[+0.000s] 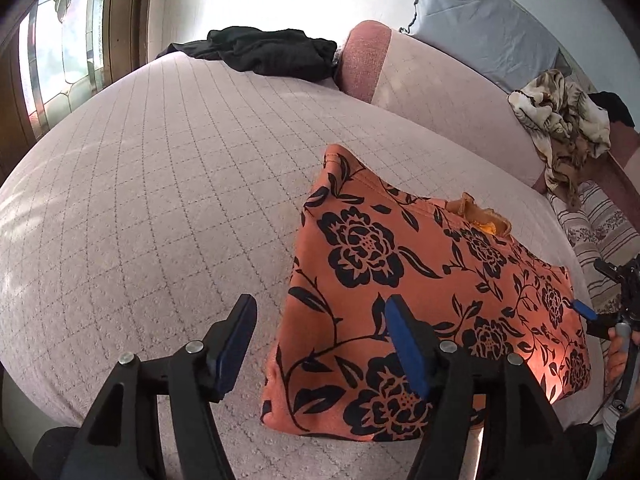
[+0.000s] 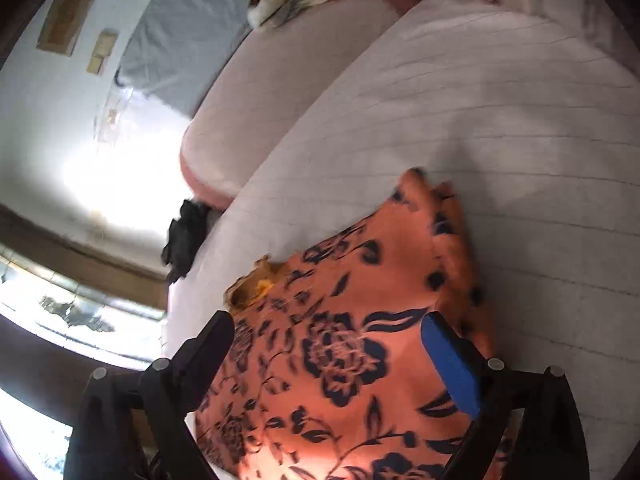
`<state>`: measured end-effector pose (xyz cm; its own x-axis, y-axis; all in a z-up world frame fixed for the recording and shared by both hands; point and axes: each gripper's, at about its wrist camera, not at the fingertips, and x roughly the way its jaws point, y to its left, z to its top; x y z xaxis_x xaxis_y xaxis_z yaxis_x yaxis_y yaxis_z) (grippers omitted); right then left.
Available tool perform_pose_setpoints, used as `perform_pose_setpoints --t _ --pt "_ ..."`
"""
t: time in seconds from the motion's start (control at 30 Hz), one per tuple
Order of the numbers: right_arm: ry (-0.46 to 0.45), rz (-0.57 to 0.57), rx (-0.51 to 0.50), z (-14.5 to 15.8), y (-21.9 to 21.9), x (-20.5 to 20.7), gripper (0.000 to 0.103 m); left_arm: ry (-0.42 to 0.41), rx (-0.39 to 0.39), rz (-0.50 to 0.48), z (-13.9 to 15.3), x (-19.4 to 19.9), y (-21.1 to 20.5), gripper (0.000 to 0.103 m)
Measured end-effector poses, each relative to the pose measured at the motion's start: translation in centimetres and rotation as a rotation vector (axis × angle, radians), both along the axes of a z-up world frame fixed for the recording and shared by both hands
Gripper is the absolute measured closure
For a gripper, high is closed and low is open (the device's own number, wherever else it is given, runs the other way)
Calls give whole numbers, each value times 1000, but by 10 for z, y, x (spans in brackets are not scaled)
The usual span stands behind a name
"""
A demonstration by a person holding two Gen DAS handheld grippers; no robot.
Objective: Fold small clothes
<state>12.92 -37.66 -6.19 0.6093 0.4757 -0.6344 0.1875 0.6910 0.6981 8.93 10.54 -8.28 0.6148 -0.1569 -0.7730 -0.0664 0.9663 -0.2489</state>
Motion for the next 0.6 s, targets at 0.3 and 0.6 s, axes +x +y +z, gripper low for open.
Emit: perform_pose_setpoints --t 0.3,0.6 --pt "-45 -290 -90 -6 -63 29 16 -38 23 -48 5 1 -14 33" --pt "-17 -220 18 -1 -21 -135 15 -22 -27 -53 8 -16 -20 33"
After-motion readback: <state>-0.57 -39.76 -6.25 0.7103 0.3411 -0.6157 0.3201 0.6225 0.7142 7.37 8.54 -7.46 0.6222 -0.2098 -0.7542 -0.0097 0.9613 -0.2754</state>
